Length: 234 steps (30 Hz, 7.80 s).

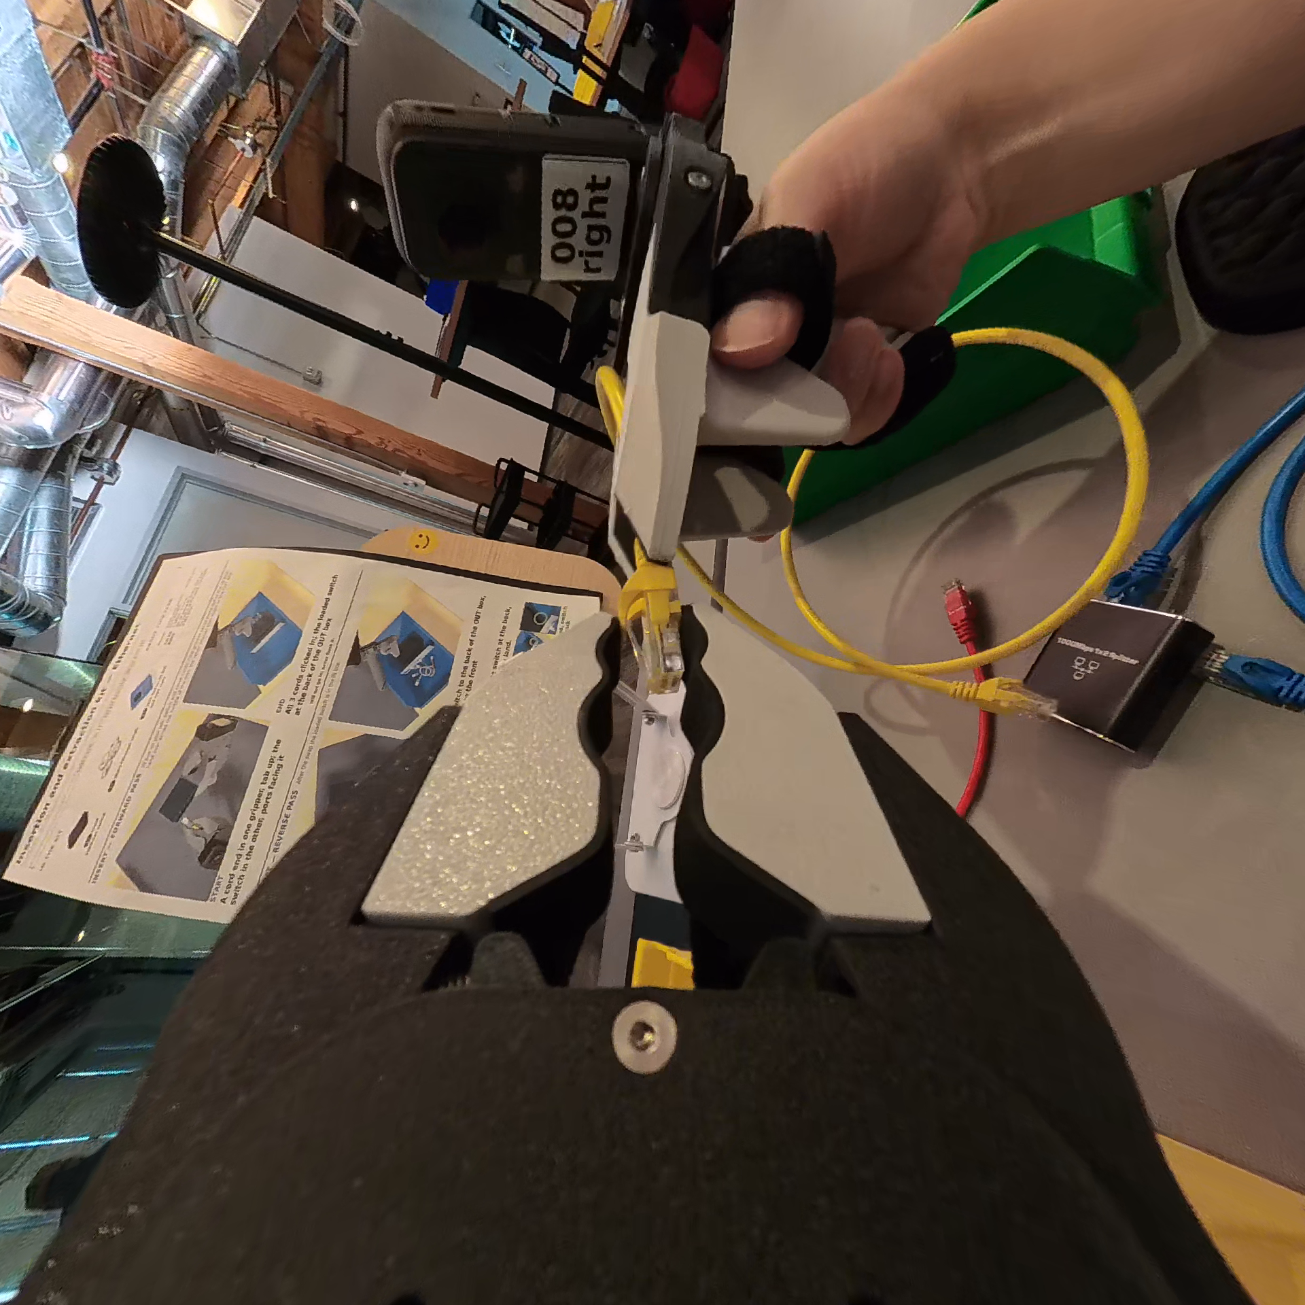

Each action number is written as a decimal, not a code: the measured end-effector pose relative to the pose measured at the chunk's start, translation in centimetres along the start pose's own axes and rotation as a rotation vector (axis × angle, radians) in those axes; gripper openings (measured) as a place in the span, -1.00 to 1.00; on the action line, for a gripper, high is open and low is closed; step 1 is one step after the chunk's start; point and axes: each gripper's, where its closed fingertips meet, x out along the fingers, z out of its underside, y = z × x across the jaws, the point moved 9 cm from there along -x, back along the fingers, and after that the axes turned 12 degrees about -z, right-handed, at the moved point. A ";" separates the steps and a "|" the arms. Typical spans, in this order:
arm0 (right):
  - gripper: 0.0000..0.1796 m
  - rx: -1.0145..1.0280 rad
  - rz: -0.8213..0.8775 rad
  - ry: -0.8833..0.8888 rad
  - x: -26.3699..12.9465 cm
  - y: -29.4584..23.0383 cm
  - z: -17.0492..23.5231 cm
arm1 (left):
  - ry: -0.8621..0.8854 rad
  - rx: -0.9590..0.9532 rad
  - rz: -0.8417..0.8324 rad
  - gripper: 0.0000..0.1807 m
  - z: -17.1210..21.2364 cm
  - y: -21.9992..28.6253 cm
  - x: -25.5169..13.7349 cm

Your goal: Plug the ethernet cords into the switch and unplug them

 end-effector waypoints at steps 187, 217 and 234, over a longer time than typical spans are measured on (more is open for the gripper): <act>-0.87 -0.436 -0.051 0.104 -9.5 -15.2 -6.7 | -0.034 -0.519 0.798 -0.32 -1.5 9.0 3.8; -0.87 -0.391 0.341 -0.385 -1.0 -4.8 -2.3 | 0.078 -0.736 0.616 -0.33 4.6 0.8 3.2; -0.87 -0.450 0.409 -0.505 -0.6 -4.7 -1.6 | 0.032 -0.783 0.631 -0.33 4.3 0.8 3.6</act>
